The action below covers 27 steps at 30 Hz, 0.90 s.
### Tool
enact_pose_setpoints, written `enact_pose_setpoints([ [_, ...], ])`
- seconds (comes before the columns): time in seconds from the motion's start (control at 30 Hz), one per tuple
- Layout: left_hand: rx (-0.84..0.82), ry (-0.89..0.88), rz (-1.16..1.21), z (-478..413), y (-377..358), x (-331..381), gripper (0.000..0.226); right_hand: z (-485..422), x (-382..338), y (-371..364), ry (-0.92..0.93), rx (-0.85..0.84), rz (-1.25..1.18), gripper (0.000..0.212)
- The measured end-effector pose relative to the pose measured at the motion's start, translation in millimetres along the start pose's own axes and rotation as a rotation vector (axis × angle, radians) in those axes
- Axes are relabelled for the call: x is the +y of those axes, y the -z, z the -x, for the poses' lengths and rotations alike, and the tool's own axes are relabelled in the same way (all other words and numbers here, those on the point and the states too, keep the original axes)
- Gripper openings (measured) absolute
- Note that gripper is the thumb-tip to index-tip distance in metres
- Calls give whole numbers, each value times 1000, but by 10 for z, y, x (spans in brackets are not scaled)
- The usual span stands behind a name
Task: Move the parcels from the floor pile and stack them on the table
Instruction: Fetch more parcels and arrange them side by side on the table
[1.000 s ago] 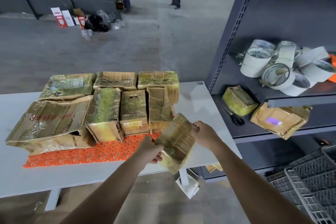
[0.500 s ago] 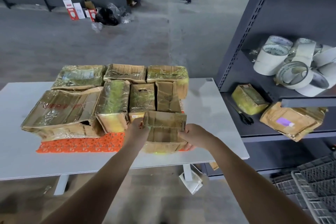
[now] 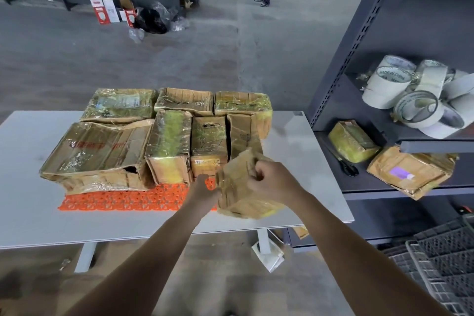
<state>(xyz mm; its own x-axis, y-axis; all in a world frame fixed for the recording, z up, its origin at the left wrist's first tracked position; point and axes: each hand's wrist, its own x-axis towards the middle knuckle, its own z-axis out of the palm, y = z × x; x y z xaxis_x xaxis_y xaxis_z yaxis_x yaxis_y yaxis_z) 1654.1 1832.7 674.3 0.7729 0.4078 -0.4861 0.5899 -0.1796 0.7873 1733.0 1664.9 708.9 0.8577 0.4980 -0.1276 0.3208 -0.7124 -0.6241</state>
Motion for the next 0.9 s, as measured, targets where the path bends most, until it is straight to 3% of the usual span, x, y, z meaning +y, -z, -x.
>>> enact_pose_setpoints([
  [0.2,0,124,181,-65,94,50,33,-46,-418,-206,201,-100,82,25],
  [0.33,-2,146,221,-50,190,-48,34,-40,-160,-128,-4,146,194,18],
  [0.4,-12,113,218,-49,195,-104,22,-9,61,-129,-158,48,243,31],
  [0.5,-3,65,194,-68,195,-124,17,29,191,-214,-297,-143,37,42],
  [0.63,47,86,327,-92,188,-104,25,-20,240,-254,-331,-66,-29,39],
  [0.73,57,184,470,-84,186,-86,31,-76,302,-180,-427,-31,-39,49],
  [0.83,-3,266,587,-109,164,-133,30,-114,311,-77,-503,-20,-249,48],
  [0.9,-22,287,523,-114,129,-160,25,-111,317,-54,-503,-13,-329,45],
])
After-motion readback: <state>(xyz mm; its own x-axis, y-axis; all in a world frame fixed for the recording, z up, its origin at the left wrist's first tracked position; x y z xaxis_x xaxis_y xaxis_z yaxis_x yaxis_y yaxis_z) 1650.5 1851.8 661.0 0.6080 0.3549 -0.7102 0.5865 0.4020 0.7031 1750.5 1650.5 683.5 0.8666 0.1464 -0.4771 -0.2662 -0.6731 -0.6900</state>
